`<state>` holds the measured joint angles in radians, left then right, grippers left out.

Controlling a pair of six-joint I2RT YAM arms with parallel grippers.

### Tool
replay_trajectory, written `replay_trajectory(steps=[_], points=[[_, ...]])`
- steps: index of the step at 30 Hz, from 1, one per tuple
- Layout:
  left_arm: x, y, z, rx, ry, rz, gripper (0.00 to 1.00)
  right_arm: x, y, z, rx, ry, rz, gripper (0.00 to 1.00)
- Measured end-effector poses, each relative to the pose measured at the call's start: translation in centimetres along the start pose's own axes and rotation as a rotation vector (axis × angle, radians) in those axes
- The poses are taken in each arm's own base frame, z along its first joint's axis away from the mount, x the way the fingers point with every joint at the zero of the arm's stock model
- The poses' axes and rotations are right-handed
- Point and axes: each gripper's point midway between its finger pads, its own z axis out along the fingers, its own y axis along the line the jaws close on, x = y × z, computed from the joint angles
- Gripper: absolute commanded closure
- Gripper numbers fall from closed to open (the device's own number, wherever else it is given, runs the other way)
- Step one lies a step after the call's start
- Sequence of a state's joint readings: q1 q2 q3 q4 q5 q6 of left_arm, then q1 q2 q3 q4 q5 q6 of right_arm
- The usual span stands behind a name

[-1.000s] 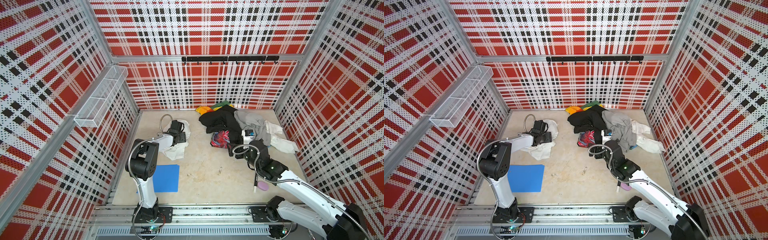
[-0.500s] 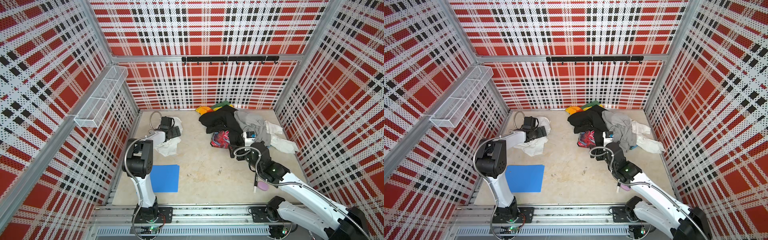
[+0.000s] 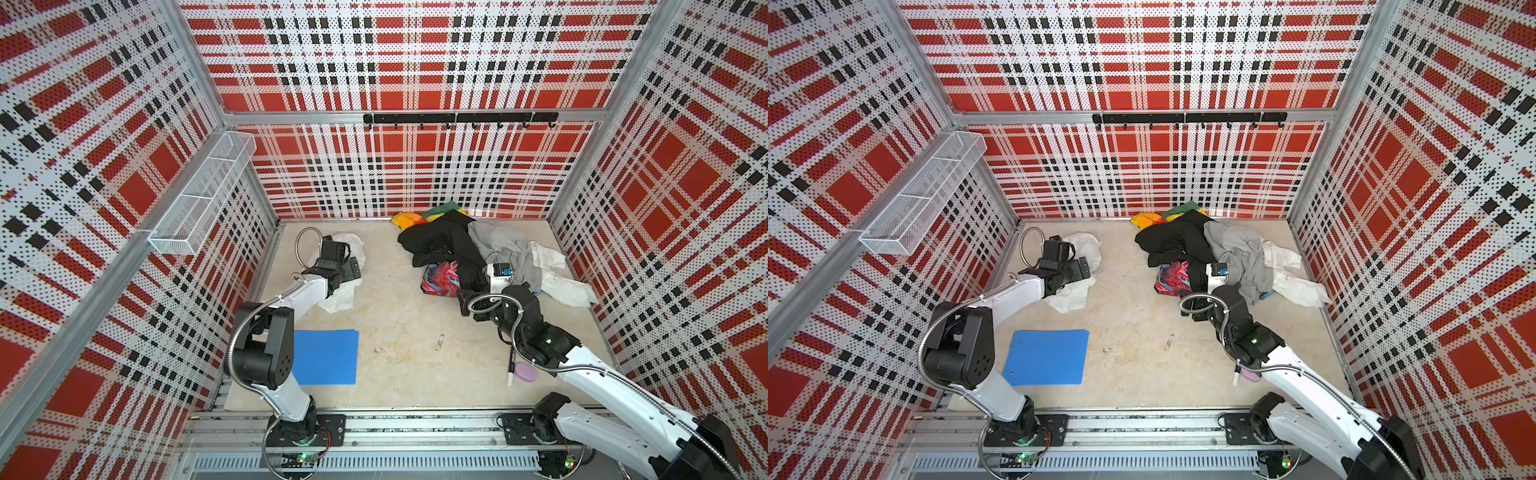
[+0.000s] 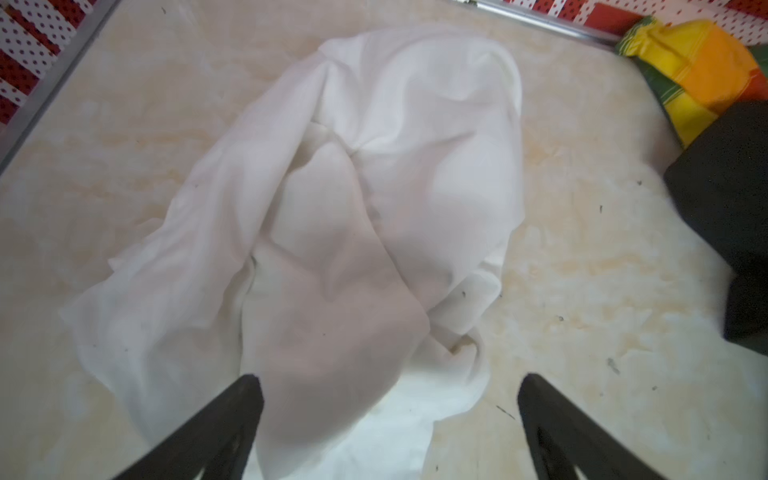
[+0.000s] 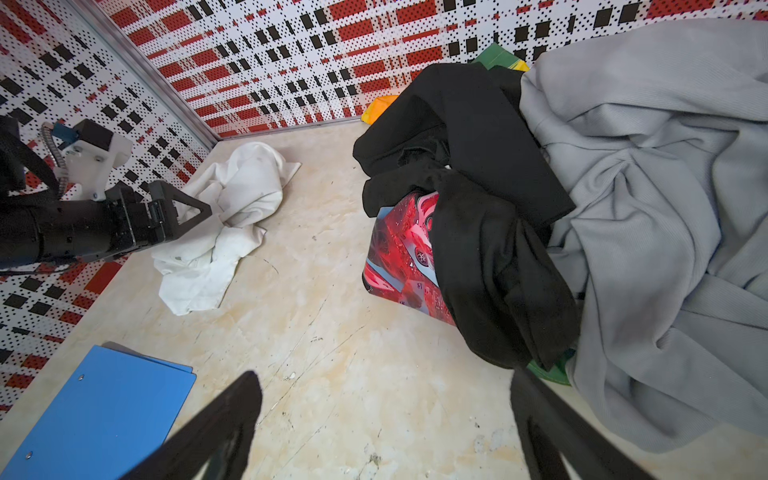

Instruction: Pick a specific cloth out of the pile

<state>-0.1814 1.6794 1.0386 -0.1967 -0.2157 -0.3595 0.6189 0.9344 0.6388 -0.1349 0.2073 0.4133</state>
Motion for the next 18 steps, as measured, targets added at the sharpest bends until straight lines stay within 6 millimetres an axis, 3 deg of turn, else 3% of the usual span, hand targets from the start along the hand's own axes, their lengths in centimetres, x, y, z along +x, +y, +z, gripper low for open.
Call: replay_trajectory(steps=[9, 18], points=[[3.2, 0.1, 3.0, 0.009, 0.103, -0.003, 0.01, -0.3, -0.2, -0.7, 0.003, -0.009, 0.003, 0.0], [2.0, -0.3, 2.3, 0.035, 0.075, -0.029, 0.01, 0.0, -0.3, -0.9, 0.009, 0.0, 0.001, 0.0]])
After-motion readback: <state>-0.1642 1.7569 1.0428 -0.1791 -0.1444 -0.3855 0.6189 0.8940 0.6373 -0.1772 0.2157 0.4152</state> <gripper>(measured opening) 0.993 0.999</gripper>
